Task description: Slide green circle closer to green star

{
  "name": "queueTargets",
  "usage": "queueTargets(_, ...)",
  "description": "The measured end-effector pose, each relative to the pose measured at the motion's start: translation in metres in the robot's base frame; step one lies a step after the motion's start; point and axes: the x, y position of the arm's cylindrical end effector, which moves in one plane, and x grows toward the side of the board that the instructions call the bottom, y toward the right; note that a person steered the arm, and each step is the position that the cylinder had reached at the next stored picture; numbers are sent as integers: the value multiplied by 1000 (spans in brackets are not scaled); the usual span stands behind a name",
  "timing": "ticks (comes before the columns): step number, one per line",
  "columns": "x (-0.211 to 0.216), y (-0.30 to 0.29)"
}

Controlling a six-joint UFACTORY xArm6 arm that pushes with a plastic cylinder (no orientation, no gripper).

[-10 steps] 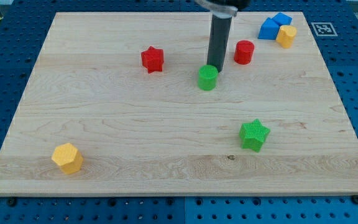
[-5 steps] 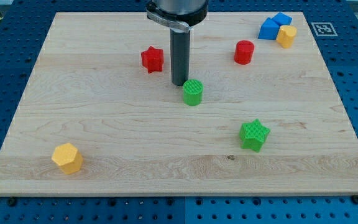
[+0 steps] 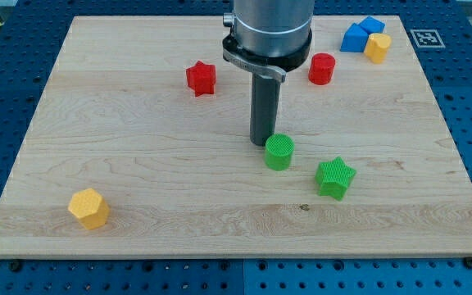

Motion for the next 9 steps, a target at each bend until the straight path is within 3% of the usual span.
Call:
queueTargets(4, 54, 16)
queueTargets(7, 67, 27)
queueTargets(9, 54, 99)
